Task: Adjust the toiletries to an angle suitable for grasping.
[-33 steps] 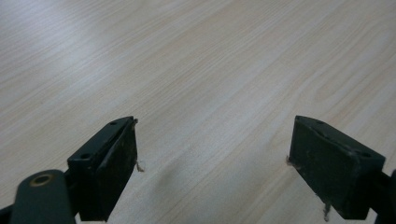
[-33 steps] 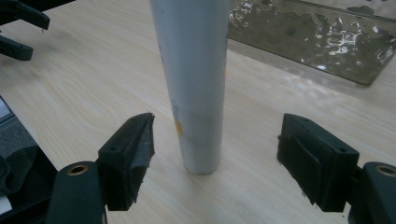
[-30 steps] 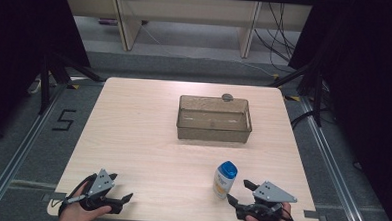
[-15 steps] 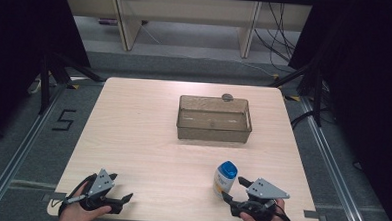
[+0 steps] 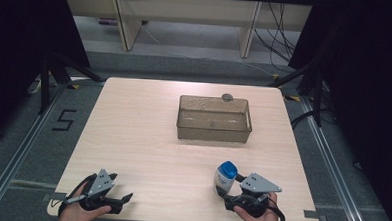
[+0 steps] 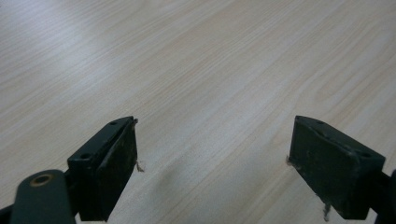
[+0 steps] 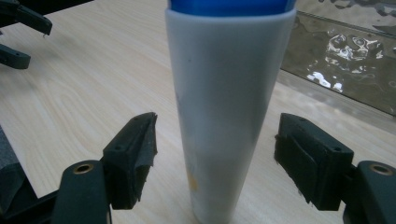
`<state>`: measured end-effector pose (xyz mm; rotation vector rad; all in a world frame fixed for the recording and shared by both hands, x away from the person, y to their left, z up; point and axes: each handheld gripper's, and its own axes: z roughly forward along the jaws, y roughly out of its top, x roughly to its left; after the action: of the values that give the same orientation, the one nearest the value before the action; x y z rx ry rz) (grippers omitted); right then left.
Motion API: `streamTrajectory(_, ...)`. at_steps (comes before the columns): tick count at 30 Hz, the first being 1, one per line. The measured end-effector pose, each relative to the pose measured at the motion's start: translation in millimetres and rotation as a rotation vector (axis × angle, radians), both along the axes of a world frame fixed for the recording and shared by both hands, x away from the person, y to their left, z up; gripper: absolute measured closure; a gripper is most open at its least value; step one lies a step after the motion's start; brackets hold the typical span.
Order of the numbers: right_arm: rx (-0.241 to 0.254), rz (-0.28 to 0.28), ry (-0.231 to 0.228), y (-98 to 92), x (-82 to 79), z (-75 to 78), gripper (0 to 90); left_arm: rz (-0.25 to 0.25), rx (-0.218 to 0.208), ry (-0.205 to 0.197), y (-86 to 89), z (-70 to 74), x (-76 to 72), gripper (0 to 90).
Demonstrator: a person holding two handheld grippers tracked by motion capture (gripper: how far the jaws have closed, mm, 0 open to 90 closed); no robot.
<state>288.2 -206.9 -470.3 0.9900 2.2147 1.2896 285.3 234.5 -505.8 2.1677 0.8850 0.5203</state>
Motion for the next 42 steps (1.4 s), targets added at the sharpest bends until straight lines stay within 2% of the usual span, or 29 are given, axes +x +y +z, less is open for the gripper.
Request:
streamTrajectory(4,0.019,0.0,0.008,3.3,3.2,-1.0,31.9,0.0,-0.005,0.003,-0.4,-0.3,0.0,14.8)
streamTrajectory(10,0.022,0.018,-0.003,7.3,8.8,-3.0,35.4,-0.004,0.004,0.002,0.1,0.1,0.0,14.8)
streamTrajectory(13,0.014,0.011,-0.009,8.0,9.9,-3.6,36.9,0.001,-0.01,0.002,-0.7,-0.4,-0.2,14.8)
streamTrajectory(17,0.014,0.02,-0.011,8.1,12.7,-4.9,39.9,0.0,0.002,0.0,-0.1,0.3,-0.2,14.8)
streamTrajectory(18,0.029,0.001,0.012,9.7,10.9,-5.4,40.3,0.001,0.002,0.0,-0.1,0.3,-0.1,14.8)
streamTrajectory(20,0.024,0.015,0.015,9.7,12.3,-5.7,41.4,0.0,-0.011,0.002,-0.6,-0.3,0.1,14.8)
streamTrajectory(22,0.013,0.021,-0.016,9.0,14.2,-6.4,42.5,-0.001,-0.014,-0.001,-0.7,-0.8,0.5,14.8)
streamTrajectory(24,0.021,0.023,0.0,9.6,14.1,-7.0,44.1,0.0,0.0,0.002,-0.5,0.0,-0.2,14.8)
streamTrajectory(27,0.01,0.023,-0.005,9.8,14.8,-7.6,47.3,-0.002,-0.018,0.001,-1.0,-0.9,0.1,14.8)
streamTrajectory(28,0.01,0.023,-0.005,9.8,14.8,-7.6,47.3,-0.006,-0.004,0.002,-0.3,-0.4,0.4,14.8)
streamTrajectory(30,0.025,0.034,0.013,10.6,15.2,-8.2,50.5,0.0,-0.01,-0.005,-1.0,-1.0,0.2,14.8)
streamTrajectory(31,0.037,0.029,0.037,11.5,13.9,-8.1,51.5,-0.004,-0.008,0.0,-0.7,-0.7,0.3,14.8)
streamTrajectory(33,0.03,0.033,0.008,10.5,16.2,-7.8,53.8,-0.01,-0.012,0.001,-0.8,-0.7,0.1,14.8)
streamTrajectory(36,0.028,0.03,0.012,10.4,16.1,-7.0,54.3,-0.017,-0.008,0.011,-0.3,-0.1,0.4,14.8)
streamTrajectory(37,0.037,0.041,0.03,11.2,16.1,-6.8,54.5,-0.018,-0.007,0.012,-0.3,0.1,0.4,14.8)
streamTrajectory(39,0.022,0.033,0.019,11.2,15.9,-5.6,55.1,-0.005,-0.014,0.001,-0.9,-0.9,0.5,14.8)
streamTrajectory(40,0.014,0.041,-0.001,10.5,17.4,-5.2,55.3,-0.003,-0.015,0.004,-0.8,-0.8,0.3,14.8)
streamTrajectory(41,0.034,0.041,0.017,11.3,16.8,-4.7,55.4,0.002,-0.028,0.003,-1.4,-1.1,0.1,14.8)
streamTrajectory(42,0.029,0.036,-0.001,10.5,17.3,-3.5,55.5,0.006,-0.028,-0.005,-1.6,-1.4,0.1,14.8)
